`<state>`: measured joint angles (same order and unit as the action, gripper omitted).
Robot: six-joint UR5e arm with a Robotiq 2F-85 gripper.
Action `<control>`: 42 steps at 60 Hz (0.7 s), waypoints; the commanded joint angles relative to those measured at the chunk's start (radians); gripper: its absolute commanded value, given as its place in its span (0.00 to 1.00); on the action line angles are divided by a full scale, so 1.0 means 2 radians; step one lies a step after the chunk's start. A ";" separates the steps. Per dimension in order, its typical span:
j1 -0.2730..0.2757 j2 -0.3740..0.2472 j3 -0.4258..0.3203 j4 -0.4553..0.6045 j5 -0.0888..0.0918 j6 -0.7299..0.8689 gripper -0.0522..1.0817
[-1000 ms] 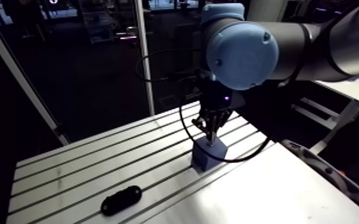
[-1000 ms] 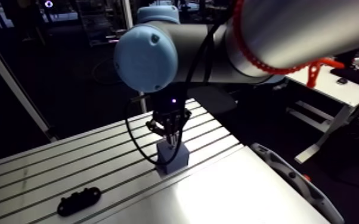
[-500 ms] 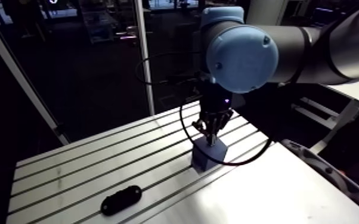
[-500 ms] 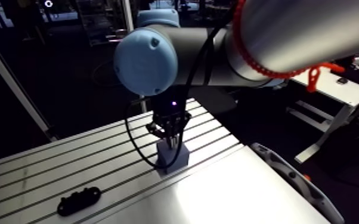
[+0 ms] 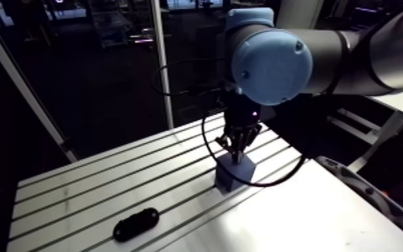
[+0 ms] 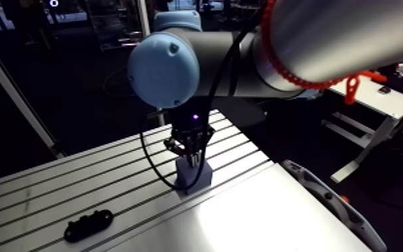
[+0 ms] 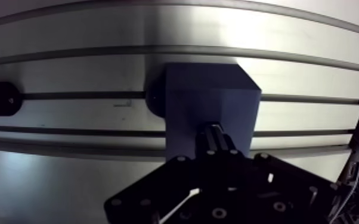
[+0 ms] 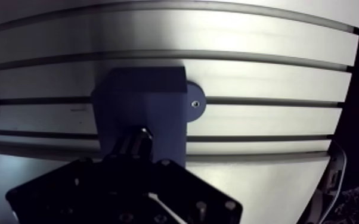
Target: Pick up the M10 bolt and insert it into the hex recess until seated.
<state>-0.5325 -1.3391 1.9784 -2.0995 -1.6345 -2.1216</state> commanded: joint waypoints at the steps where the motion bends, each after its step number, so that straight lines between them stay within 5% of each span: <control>1: 0.000 0.000 0.001 0.001 0.000 0.000 1.00; 42: 0.000 0.004 0.002 -0.001 -0.005 -0.003 1.00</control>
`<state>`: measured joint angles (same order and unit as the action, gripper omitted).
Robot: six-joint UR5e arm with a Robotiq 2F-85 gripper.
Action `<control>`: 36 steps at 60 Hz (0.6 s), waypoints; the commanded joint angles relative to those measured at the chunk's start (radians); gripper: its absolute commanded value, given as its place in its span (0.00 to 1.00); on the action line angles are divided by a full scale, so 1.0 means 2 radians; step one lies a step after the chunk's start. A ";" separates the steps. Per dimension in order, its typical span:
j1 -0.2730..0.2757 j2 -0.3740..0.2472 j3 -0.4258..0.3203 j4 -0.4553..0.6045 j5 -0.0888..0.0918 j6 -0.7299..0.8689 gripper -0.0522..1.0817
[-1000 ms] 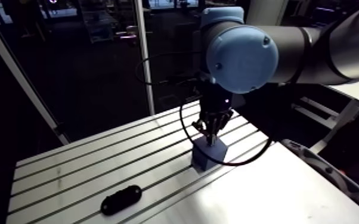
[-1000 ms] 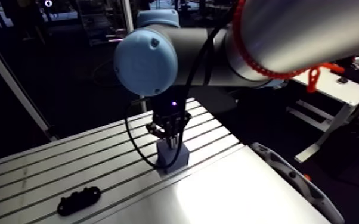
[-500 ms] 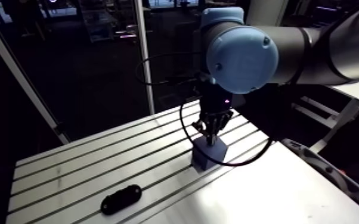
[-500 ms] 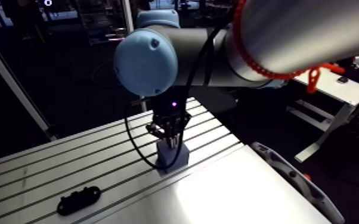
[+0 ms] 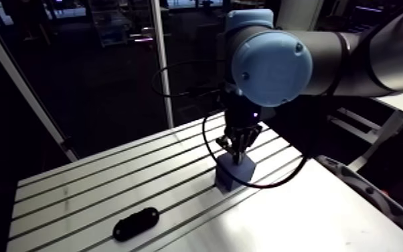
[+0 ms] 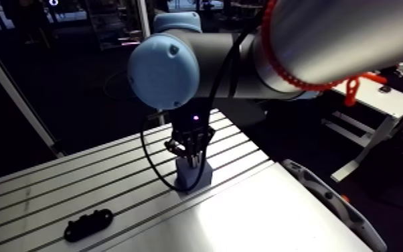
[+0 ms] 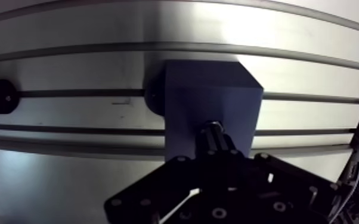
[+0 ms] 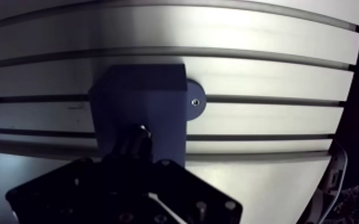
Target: Pick up the M10 bolt and insert it into the hex recess until seated.
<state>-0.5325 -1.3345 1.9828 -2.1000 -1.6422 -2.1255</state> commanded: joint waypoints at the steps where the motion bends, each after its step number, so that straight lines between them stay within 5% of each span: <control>1: 0.000 0.002 0.000 0.000 -0.001 -0.001 1.00; 36: 0.004 -0.033 -0.029 0.038 0.006 -0.002 1.00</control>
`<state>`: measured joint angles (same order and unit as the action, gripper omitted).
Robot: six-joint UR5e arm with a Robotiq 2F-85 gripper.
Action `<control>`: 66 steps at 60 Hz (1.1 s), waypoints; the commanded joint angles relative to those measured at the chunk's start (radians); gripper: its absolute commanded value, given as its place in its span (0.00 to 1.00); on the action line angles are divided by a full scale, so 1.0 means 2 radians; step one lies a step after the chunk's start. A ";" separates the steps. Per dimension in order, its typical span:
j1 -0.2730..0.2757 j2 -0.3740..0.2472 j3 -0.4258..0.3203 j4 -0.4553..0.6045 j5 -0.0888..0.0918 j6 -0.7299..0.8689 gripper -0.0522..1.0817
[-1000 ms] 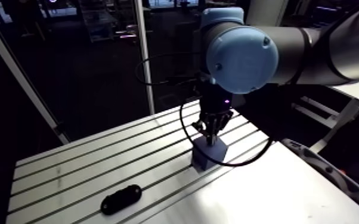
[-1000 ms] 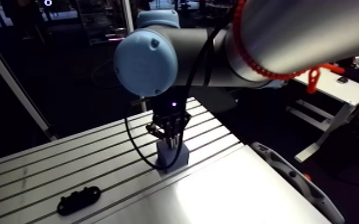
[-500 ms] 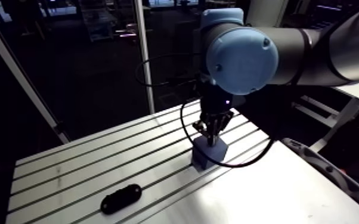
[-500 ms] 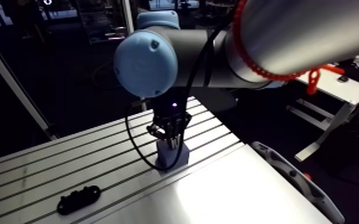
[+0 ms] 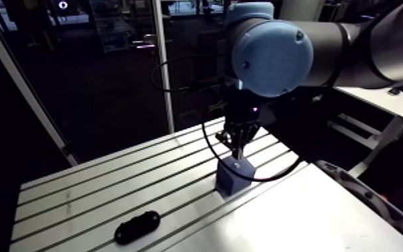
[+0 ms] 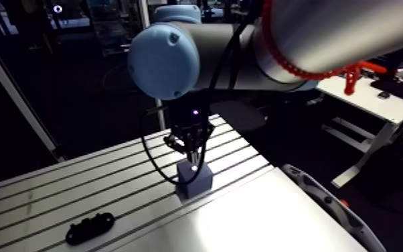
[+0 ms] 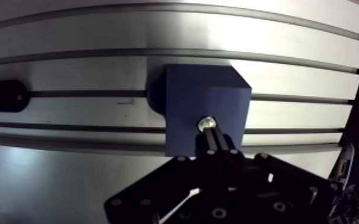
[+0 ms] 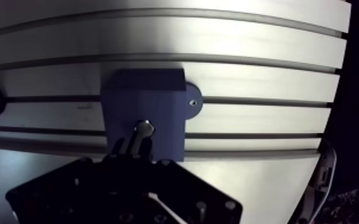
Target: Pick up the M10 bolt and insert it into the hex recess until seated.
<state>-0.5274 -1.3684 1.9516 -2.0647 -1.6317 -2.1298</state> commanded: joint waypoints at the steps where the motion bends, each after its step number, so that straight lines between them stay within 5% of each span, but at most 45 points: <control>1: 0.001 -0.020 -0.018 0.026 0.000 0.001 1.00; 18: 0.005 -0.062 -0.065 0.113 0.006 0.010 1.00; 24: 0.023 -0.077 -0.093 0.150 0.031 0.012 0.99; 30: 0.042 -0.079 -0.118 0.173 0.041 0.023 0.97; 53: 0.105 -0.064 -0.171 0.206 0.039 0.075 0.87; 56: 0.119 -0.060 -0.176 0.207 0.037 0.080 0.77; 57: 0.125 -0.057 -0.179 0.207 0.037 0.081 0.57; 58: 0.125 -0.057 -0.179 0.207 0.037 0.081 0.57; 59: 0.131 -0.056 -0.182 0.207 0.037 0.082 0.26; 60: 0.131 -0.056 -0.182 0.207 0.037 0.082 0.26; 61: 0.134 -0.053 -0.186 0.209 0.036 0.083 0.07; 66: 0.142 -0.048 -0.197 0.215 0.037 0.095 0.05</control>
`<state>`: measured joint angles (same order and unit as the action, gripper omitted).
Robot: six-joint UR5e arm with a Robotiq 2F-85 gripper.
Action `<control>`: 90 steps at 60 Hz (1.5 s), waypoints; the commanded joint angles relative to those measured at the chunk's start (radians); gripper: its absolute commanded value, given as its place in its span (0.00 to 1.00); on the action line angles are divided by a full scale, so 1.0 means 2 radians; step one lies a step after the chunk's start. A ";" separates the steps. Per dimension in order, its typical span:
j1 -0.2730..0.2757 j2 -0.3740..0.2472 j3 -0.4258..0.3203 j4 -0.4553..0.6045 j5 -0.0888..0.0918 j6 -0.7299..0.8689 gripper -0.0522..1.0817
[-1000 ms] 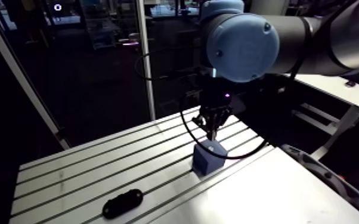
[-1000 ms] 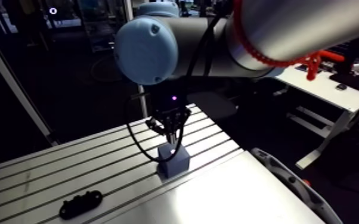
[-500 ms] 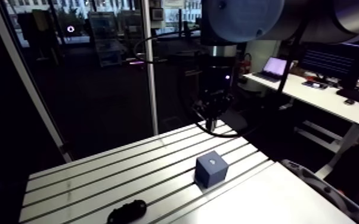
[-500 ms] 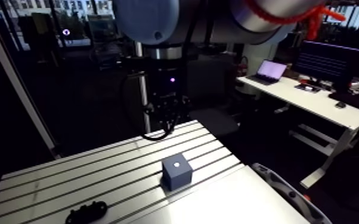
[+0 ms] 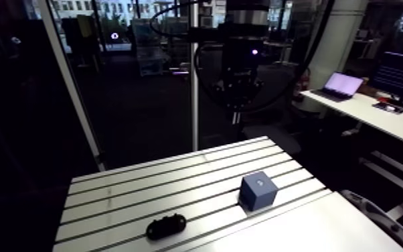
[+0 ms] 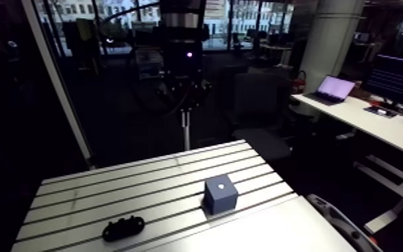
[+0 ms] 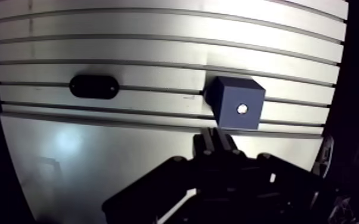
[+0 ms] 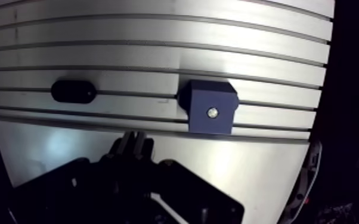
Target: Pick up the M10 bolt and insert it into the hex recess until seated.
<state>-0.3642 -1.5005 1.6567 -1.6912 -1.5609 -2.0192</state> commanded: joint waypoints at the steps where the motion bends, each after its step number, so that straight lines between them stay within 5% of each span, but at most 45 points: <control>1: 0.066 0.019 -0.055 0.030 0.001 0.050 0.05; 11: 0.076 0.021 -0.070 0.036 -0.001 0.087 0.05; 15: 0.085 0.021 -0.074 0.037 -0.011 0.110 0.05; 17: 0.097 0.020 -0.076 0.036 -0.030 0.133 0.05; 18: 0.097 0.020 -0.076 0.036 -0.030 0.133 0.05; 19: 0.103 0.020 -0.076 0.035 -0.044 0.142 0.05; 20: 0.103 0.020 -0.076 0.035 -0.044 0.142 0.05; 21: 0.110 0.020 -0.076 0.035 -0.055 0.148 0.05; 25: 0.120 0.020 -0.077 0.035 -0.065 0.160 0.05; 46: 0.121 0.016 -0.094 0.037 -0.058 0.179 0.05; 50: 0.122 0.016 -0.097 0.038 -0.053 0.180 0.05; 52: 0.123 0.015 -0.098 0.040 -0.047 0.179 0.05; 54: 0.120 0.014 -0.098 0.042 -0.032 0.178 0.05; 60: 0.118 0.014 -0.098 0.042 -0.020 0.176 0.05; 90: 0.118 0.007 -0.104 0.044 -0.024 0.174 0.05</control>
<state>-0.1267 -1.4888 1.4550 -1.6039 -1.6091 -1.6706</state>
